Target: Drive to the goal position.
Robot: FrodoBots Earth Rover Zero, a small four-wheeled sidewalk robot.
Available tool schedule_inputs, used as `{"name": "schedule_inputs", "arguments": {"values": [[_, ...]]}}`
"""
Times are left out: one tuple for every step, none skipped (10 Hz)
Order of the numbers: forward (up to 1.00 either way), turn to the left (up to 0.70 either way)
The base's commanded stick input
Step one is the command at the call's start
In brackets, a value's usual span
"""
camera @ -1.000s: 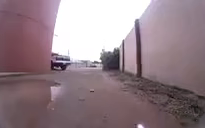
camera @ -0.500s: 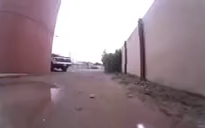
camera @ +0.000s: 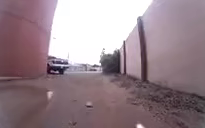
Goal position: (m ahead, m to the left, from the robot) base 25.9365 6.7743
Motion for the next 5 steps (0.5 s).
{"name": "schedule_inputs", "arguments": {"values": [[0.7, -0.25], [0.7, -0.02], [0.7, 0.0], [0.7, 0.0], [0.7, 0.0]]}}
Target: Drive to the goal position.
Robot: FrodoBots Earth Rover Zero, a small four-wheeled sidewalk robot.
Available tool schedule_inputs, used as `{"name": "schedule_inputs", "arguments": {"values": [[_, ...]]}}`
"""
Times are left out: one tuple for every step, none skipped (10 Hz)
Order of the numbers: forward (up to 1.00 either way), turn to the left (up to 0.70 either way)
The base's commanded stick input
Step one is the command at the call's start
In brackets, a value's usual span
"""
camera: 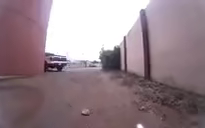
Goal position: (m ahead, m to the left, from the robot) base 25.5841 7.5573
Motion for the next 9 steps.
{"name": "schedule_inputs", "arguments": {"values": [[0.7, -0.28], [0.7, -0.14], [0.7, 0.0], [0.7, 0.0], [0.7, 0.0], [0.7, 0.0], [0.7, 0.0], [0.7, 0.0], [0.7, 0.0]]}}
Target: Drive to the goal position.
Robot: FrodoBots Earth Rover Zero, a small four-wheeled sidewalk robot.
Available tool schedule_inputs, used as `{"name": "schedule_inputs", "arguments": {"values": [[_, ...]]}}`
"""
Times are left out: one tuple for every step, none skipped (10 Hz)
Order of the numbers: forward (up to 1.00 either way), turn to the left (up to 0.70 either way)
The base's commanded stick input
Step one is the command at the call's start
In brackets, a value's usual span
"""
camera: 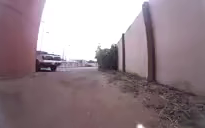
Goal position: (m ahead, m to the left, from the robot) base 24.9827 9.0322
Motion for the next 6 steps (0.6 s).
{"name": "schedule_inputs", "arguments": {"values": [[0.7, 0.0], [0.7, -0.35], [0.7, -0.25], [0.7, -0.02], [0.7, 0.0], [0.7, 0.0]]}}
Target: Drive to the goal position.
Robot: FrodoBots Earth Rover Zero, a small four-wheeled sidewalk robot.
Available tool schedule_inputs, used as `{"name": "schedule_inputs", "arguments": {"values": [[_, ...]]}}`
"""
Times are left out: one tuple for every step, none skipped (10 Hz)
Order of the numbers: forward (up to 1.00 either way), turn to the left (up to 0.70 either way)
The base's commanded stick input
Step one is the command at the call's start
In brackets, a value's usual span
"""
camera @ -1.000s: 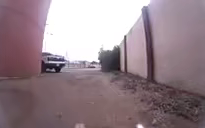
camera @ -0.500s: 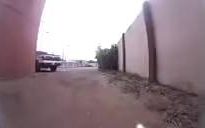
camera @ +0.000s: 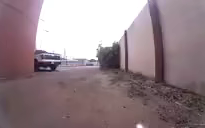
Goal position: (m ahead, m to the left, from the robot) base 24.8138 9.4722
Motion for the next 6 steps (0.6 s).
{"name": "schedule_inputs", "arguments": {"values": [[0.7, 0.0], [0.7, 0.0], [0.7, 0.0], [0.7, 0.0], [0.7, 0.0], [0.7, 0.0]]}}
